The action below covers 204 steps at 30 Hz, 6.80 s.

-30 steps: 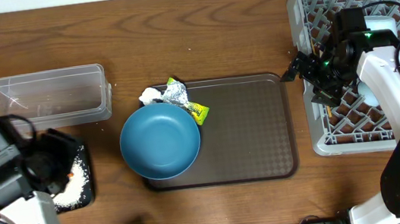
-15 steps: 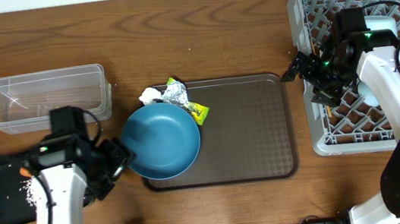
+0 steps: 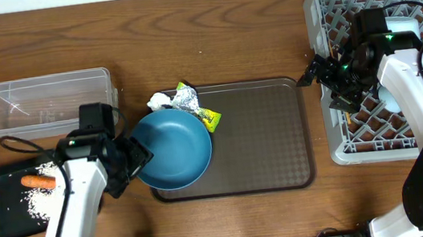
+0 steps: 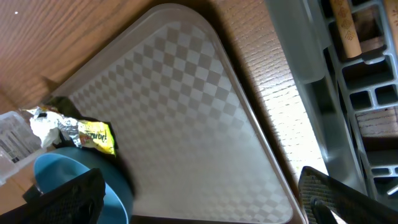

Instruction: Sort waste into correct bins and load items into the dishwasher rack

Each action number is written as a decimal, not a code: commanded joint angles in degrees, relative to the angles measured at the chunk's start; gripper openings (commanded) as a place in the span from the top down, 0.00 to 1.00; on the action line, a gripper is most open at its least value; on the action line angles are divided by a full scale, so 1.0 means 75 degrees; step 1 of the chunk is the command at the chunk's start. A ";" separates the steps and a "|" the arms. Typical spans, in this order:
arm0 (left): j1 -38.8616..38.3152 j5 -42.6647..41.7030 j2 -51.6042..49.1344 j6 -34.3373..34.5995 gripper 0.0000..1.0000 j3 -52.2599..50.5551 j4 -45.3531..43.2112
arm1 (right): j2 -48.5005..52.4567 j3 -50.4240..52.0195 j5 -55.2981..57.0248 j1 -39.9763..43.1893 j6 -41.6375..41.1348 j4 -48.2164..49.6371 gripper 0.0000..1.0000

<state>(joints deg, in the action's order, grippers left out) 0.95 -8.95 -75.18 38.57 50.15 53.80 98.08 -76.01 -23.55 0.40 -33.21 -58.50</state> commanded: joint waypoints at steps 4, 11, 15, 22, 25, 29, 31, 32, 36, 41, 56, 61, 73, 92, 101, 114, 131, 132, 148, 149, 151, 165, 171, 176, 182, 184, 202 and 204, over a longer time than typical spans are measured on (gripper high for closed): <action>-0.0023 0.0309 -0.0778 0.0242 0.49 -0.0061 -0.0131 | 0.0015 -0.0015 0.0026 -0.0152 0.0122 0.0000 0.01; -0.0026 0.0280 -0.1180 0.0233 0.71 -0.0061 -0.0169 | 0.0015 -0.0015 0.0026 -0.0152 0.0122 0.0000 0.01; -0.0023 0.0277 -0.1180 0.0239 0.78 -0.0061 -0.0254 | 0.0015 -0.0015 0.0026 -0.0152 0.0122 -0.0003 0.01; -0.0023 0.0140 -0.1081 0.0242 0.94 -0.0058 -0.0277 | 0.0015 -0.0015 0.0026 -0.0152 0.0122 -0.0003 0.01; -0.0023 -0.0140 -0.0772 0.0242 0.94 -0.0055 -0.0216 | 0.0015 -0.0012 0.0026 -0.0152 0.0122 -0.0003 0.01; -0.0023 -0.0347 0.0000 0.0358 0.94 0.0017 0.0117 | 0.0015 -0.0015 0.0026 -0.0152 0.0122 -0.0003 0.01; -0.0023 -0.0347 0.0493 0.0466 0.94 0.0067 0.0367 | 0.0015 -0.0015 0.0026 -0.0152 0.0122 0.0000 0.01; -0.0023 -0.0350 0.0769 0.0554 0.94 0.0079 0.0498 | 0.0015 -0.0015 0.0026 -0.0152 0.0122 0.0000 0.01; -0.0023 -0.0356 0.1670 0.0883 0.94 0.0090 0.0924 | 0.0015 -0.0015 0.0026 -0.0152 0.0122 -0.0003 0.01; -0.0157 -0.1218 0.2340 0.0906 0.94 0.0090 0.0880 | 0.0015 -0.0015 0.0026 -0.0152 0.0122 -0.0003 0.01; -0.3147 -0.0117 0.0659 0.2189 0.94 0.0087 -0.0143 | 0.0015 -0.0015 0.0026 -0.0152 0.0122 0.0000 0.01; -0.4246 -0.0119 -0.0087 0.2556 0.94 0.0087 -0.1005 | 0.0015 -0.0015 0.0026 -0.0152 0.0122 -0.0003 0.01; -0.5275 -0.0114 -0.1533 0.3471 0.90 0.0087 -0.2897 | 0.0015 -0.0015 0.0026 -0.0152 0.0122 -0.0003 0.01; -0.5234 -0.0111 -0.0356 0.1518 0.69 0.0673 -0.2393 | 0.0015 -0.0015 0.0026 -0.0152 0.0122 0.0000 0.01; -0.4182 0.1743 0.1923 0.1518 0.26 0.0676 0.0242 | 0.0015 -0.0015 0.0026 -0.0152 0.0122 0.0000 0.01; -0.3602 0.1874 0.2113 0.1719 0.00 0.0542 0.1364 | 0.0015 -0.0015 0.0026 -0.0152 0.0122 -0.0003 0.01; -0.3602 0.1594 0.1276 0.1751 0.02 0.0542 0.1399 | 0.0015 -0.0012 0.0026 -0.0152 0.0122 -0.0003 0.01; -0.3602 0.1594 0.1259 0.1751 0.02 0.0542 0.1399 | 0.0015 -0.0015 0.0026 -0.0152 0.0122 -0.0003 0.01; -0.3599 0.1900 0.1236 0.1751 0.02 0.0542 0.1227 | 0.0015 -0.0015 0.0026 -0.0152 0.0122 -0.0003 0.01; -0.3599 0.1970 0.1236 0.1749 0.02 0.0542 0.1160 | 0.0015 -0.0015 0.0026 -0.0152 0.0122 -0.0003 0.01; -0.3599 0.2127 0.1236 0.1749 0.02 0.0542 0.1072 | 0.0015 -0.0015 0.0026 -0.0152 0.0122 0.0000 0.01; -0.2422 0.2544 0.1236 0.1405 0.02 0.0542 0.1323 | 0.0015 -0.0015 -0.0032 -0.0152 -0.0321 0.0090 0.01; -0.2043 0.2535 0.1236 0.1408 0.02 0.0542 0.1451 | 0.0015 -0.0015 -0.2063 -0.0286 0.0038 0.0443 0.01; -0.2043 0.2486 0.1236 0.1405 0.02 0.0542 0.1457 | 0.0003 -0.0015 -0.0472 -0.1617 0.0411 0.0510 0.01; -0.2043 0.2530 0.1236 0.1408 0.02 0.0542 0.1367 | 0.0003 -0.0015 0.2672 -0.3687 -0.0111 0.0682 0.01; -0.2040 0.2789 0.1236 0.1408 0.02 0.0542 0.1364 | 0.0003 -0.0015 0.3381 -0.4194 -0.0102 0.0836 0.01; -0.0743 0.2859 0.1236 0.1550 0.02 0.0542 0.1705 | 0.0350 -0.0003 0.2967 -0.6167 0.1676 0.1183 0.01; -0.0743 0.2859 0.1236 0.1547 0.02 0.0542 0.1705 | 0.0425 -0.0003 0.3098 -0.6432 0.1813 0.1169 0.01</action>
<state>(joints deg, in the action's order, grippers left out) -4.93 11.57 -65.65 49.67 54.48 66.22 99.53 -76.01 -0.25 -44.60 -25.12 -49.67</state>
